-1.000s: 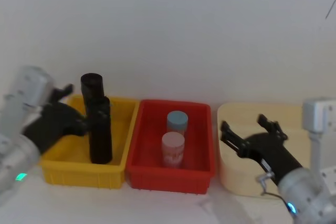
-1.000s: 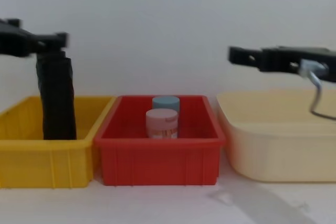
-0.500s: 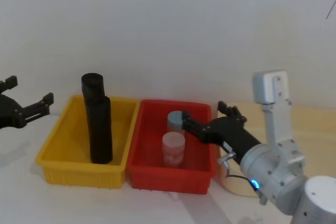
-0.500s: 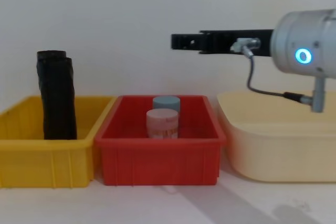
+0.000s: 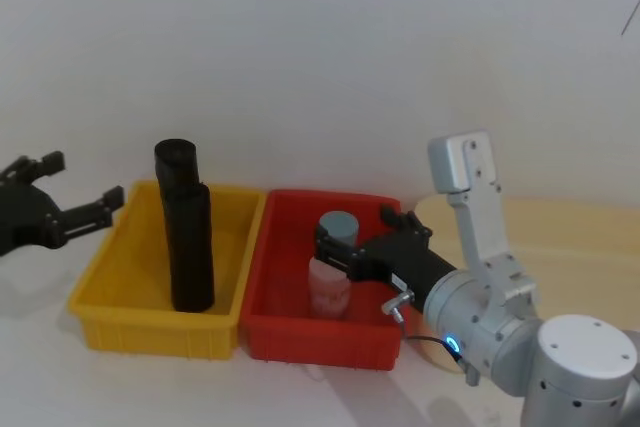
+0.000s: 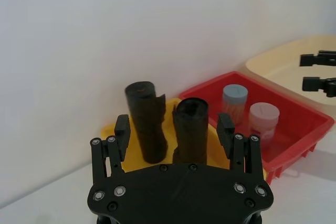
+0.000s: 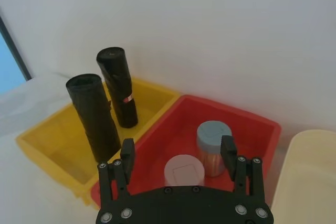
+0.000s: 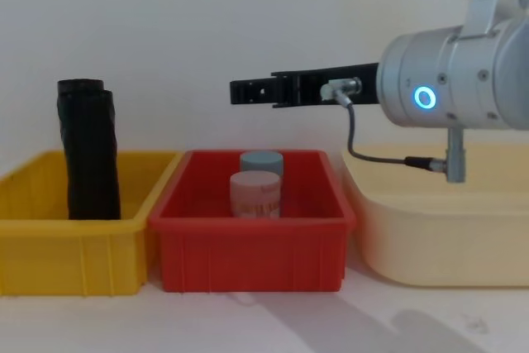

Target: Pick up the garbage bag with the one hand and transfer it to the other hand.

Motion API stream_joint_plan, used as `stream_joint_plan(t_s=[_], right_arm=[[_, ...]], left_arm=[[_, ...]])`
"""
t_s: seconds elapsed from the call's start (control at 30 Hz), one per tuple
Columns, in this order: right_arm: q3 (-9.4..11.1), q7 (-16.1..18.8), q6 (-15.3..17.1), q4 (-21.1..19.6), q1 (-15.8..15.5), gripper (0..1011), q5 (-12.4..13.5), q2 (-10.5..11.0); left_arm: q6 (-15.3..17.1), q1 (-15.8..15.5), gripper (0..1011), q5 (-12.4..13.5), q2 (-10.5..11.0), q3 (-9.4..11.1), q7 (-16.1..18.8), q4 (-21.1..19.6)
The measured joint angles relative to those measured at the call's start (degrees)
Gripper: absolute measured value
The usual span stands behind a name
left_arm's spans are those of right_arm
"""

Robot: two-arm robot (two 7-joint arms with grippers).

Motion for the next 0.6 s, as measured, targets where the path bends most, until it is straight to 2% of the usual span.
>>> stream_joint_plan(t_s=[0.03,0.33,0.6], right_arm=[[-0.05,0.09,0.1,0.13,0.09,1004,0.0,-0.08],[-0.58,1.12,1.23,1.94,1.19,1004,0.0,-1.04],[-0.66,1.83,1.81,3.36,1.84,1004,0.01,-1.59]], left_arm=[[-0.27,-1.1,1002,0.02,-0.15,1.1,-0.66,1.12],[-1.2,-6.42,1002,1.03,-1.64,6.47,-2.37,6.54],[-1.25,-10.45,1001,1.95,-3.14,10.05,-2.6,10.68]])
